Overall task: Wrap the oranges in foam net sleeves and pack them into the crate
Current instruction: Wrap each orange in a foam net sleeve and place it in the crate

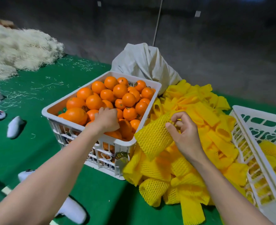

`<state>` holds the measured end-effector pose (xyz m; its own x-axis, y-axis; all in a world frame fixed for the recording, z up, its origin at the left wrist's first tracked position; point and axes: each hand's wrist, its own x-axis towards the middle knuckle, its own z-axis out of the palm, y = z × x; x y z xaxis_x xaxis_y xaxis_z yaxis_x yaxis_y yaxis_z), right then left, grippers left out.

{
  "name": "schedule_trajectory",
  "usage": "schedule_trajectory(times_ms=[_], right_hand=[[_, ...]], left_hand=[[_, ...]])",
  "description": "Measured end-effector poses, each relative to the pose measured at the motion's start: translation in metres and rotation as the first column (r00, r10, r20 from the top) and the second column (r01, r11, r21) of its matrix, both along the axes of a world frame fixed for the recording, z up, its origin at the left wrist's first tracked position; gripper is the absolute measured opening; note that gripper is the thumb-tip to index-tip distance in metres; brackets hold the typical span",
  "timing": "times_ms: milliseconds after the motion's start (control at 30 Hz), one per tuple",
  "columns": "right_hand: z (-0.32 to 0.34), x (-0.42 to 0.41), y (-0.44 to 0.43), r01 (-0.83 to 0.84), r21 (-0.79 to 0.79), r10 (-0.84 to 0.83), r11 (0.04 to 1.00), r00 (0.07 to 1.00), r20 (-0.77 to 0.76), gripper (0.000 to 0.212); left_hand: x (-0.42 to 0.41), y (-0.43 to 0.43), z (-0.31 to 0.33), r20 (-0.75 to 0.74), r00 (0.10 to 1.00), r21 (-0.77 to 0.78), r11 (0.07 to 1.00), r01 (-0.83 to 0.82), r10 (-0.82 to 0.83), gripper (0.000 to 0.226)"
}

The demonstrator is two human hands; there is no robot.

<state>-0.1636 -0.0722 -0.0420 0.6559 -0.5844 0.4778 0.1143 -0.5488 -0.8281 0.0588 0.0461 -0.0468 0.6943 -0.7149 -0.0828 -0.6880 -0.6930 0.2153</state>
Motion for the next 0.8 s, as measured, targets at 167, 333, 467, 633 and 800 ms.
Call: schedule_trajectory(times_ms=[167,333,467,633,800], right_hand=[[0.004,-0.003,-0.003,0.013,0.082,-0.007,0.997,0.997,-0.080,0.022],[0.010,-0.010,-0.007,0.007,0.118,0.004,0.993,0.996,-0.093,0.032],[0.015,-0.014,-0.006,-0.008,0.186,0.025,0.982,0.996,-0.087,0.033],[0.027,-0.026,-0.001,-0.105,0.295,0.118,0.950,0.993,-0.027,0.011],[0.033,-0.048,-0.006,-0.124,0.395,0.133,0.910,0.991,0.005,0.010]], left_hand=[[0.015,0.001,-0.006,0.059,0.996,-0.017,0.997,0.070,-0.069,0.059],[0.014,0.006,-0.001,-0.173,0.985,-0.396,0.917,-0.051,-0.020,0.058],[-0.016,0.001,0.024,-0.661,0.672,-0.664,0.677,-0.318,-0.333,0.054],[-0.070,-0.016,0.044,-0.788,0.119,-0.568,0.638,-0.519,-0.605,0.056],[-0.119,-0.040,0.041,-0.803,-0.133,-0.387,0.678,-0.625,-0.581,0.045]])
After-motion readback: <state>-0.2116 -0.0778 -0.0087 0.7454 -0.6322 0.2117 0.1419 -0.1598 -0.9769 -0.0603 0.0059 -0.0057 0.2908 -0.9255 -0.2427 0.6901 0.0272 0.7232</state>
